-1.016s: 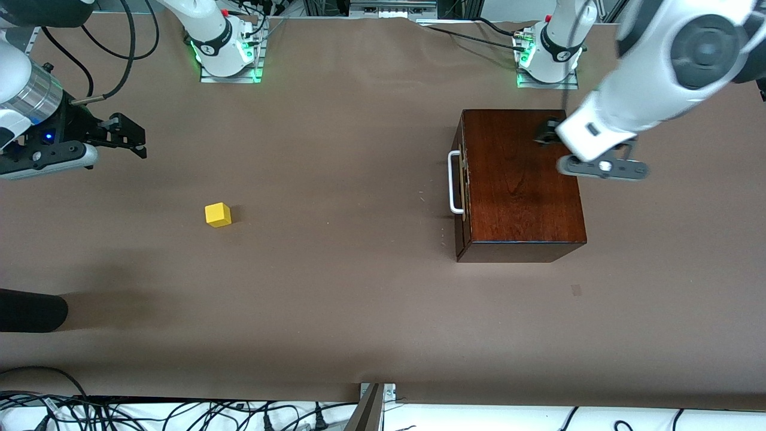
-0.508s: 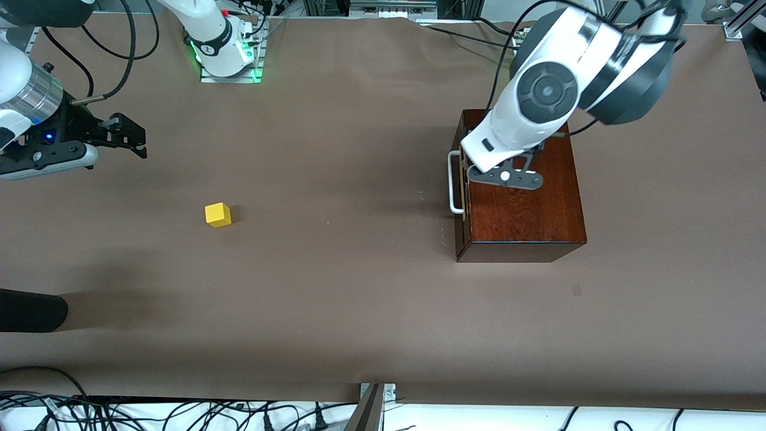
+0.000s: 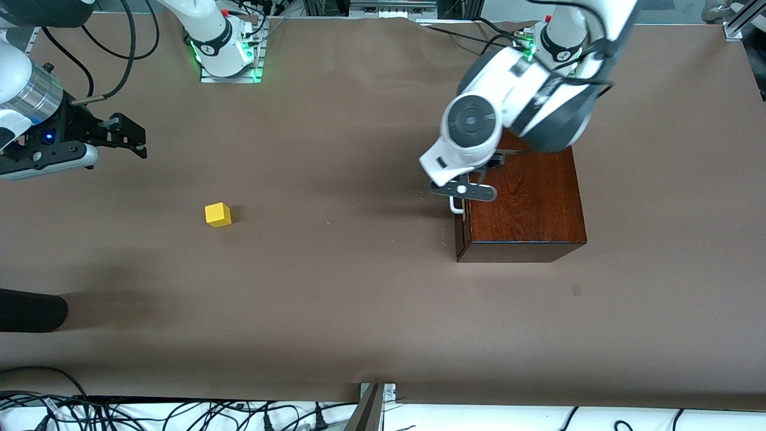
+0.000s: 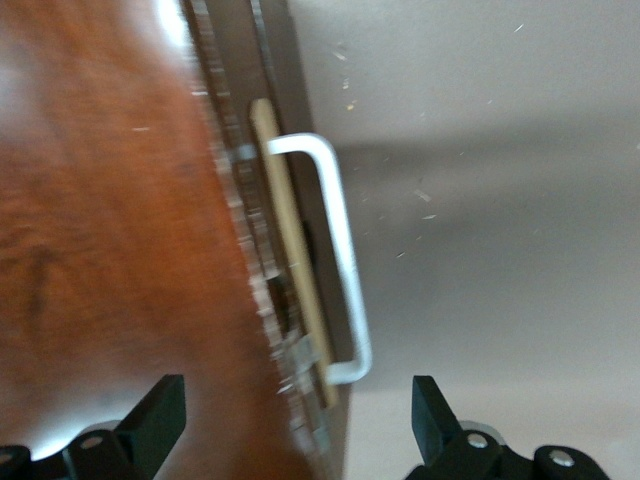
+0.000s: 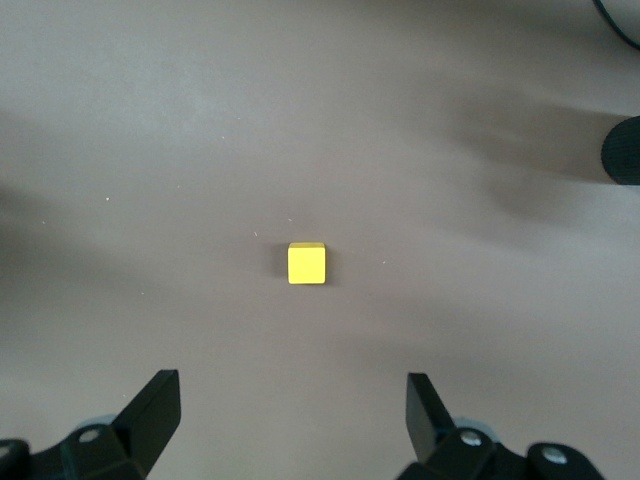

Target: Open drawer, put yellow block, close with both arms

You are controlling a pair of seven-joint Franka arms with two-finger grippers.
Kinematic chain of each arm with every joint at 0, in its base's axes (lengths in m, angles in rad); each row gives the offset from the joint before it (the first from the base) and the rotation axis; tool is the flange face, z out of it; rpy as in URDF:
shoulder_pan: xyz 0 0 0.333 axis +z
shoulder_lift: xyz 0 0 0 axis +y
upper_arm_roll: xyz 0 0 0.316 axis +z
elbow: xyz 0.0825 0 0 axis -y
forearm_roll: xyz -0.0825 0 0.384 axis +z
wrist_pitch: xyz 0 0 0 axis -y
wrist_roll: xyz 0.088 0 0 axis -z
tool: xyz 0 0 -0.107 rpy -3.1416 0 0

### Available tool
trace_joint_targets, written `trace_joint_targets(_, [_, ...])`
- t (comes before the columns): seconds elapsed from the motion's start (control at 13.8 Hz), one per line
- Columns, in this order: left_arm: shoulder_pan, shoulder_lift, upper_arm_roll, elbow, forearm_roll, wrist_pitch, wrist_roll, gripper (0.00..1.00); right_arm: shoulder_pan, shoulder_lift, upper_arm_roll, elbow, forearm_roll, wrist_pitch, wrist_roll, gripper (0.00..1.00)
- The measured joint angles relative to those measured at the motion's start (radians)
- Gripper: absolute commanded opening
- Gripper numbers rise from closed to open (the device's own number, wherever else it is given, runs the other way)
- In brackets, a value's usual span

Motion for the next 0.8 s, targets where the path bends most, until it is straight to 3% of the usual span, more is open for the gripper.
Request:
trace_joint_targets(0.22, [-0.041,0.041,0.000,0.000,0.007,0.073,-0.061,1.00,0.000,0.000,0.000,0.000,0.000,0.000,0.000,1.00])
trace_joint_targets(0.8, [-0.107,0.143,0.000,0.000,0.156,0.111,-0.134,1.00,0.000,0.000,0.000,0.000,0.000,0.000,0.000,1.00])
